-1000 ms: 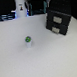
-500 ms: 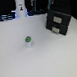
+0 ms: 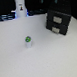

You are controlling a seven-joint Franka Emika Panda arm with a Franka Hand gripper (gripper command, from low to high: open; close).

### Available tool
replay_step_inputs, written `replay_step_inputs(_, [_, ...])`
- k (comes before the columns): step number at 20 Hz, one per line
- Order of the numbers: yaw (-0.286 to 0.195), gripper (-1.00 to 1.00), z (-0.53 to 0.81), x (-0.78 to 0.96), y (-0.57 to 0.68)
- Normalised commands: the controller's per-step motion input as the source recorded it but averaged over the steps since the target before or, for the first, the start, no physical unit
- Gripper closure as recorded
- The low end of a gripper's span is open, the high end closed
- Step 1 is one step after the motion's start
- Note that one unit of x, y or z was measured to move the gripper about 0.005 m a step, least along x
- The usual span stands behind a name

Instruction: Open the kcup holder, insert the kcup into the holder, and close the kcup holder

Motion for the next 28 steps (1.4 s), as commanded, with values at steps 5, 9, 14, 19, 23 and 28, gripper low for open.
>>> replay_step_inputs(5, [-0.174,-1.0,0.0,-0.15,0.7])
replay_step_inputs(9, [-0.161,-1.0,-0.05,-0.04,0.62])
replay_step_inputs(14, [-0.151,-1.0,-0.18,0.01,0.54])
replay_step_inputs(19, [-0.144,-1.0,-0.25,0.02,0.52])
replay_step_inputs(23, [-0.139,-1.0,-0.27,0.01,0.5])
replay_step_inputs(28, [-0.115,-1.0,-0.32,0.0,0.39])
